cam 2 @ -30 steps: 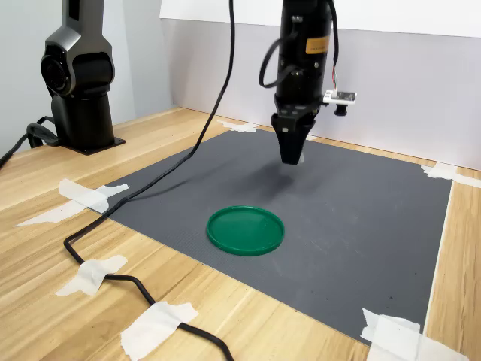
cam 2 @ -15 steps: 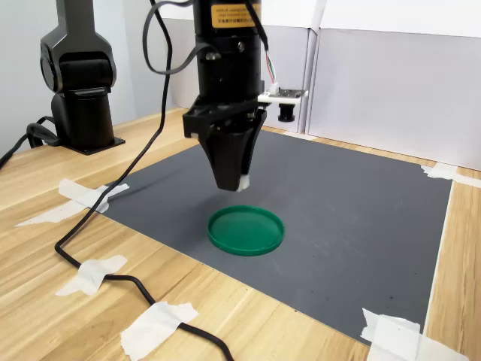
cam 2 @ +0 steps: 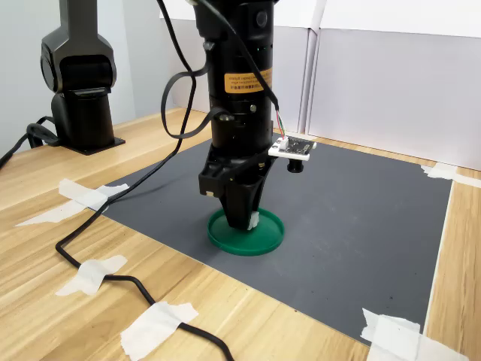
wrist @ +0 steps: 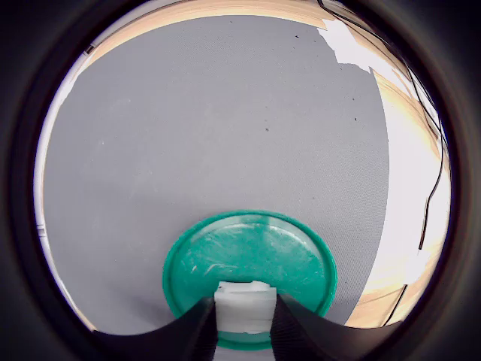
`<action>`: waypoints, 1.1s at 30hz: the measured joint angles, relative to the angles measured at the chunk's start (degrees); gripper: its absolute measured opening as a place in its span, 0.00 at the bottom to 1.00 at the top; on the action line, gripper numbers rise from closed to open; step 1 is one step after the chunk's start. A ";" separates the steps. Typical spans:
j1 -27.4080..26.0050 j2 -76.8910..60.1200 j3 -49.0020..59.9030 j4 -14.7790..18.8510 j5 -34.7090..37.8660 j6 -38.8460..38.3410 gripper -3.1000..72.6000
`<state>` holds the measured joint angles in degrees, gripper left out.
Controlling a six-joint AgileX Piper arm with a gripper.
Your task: Grasp a white terminal and put it on the green lid.
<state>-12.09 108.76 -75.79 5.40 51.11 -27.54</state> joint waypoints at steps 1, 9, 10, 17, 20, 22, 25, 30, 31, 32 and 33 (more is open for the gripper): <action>0.00 0.00 0.00 -0.01 0.00 -0.31 0.39; 0.00 0.07 0.00 -0.01 -0.27 -2.33 0.54; 0.00 0.07 0.00 -0.06 -0.68 -2.26 0.60; 0.00 -3.63 1.83 -2.50 -4.38 0.90 0.82; 0.00 -10.01 3.44 -1.68 -6.37 1.56 0.80; 0.00 -14.91 5.03 -0.27 -8.20 1.78 0.75; 0.00 -23.60 8.59 2.14 -11.60 2.25 0.57; 1.47 -41.66 17.48 2.26 -18.49 4.99 0.16; 2.73 -45.41 19.52 2.08 -19.56 5.80 0.11; 4.27 -48.40 21.66 1.96 -20.34 6.54 0.08; 5.83 -52.10 23.90 1.90 -20.66 7.16 0.05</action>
<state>-6.25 56.67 -51.89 7.30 30.45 -20.39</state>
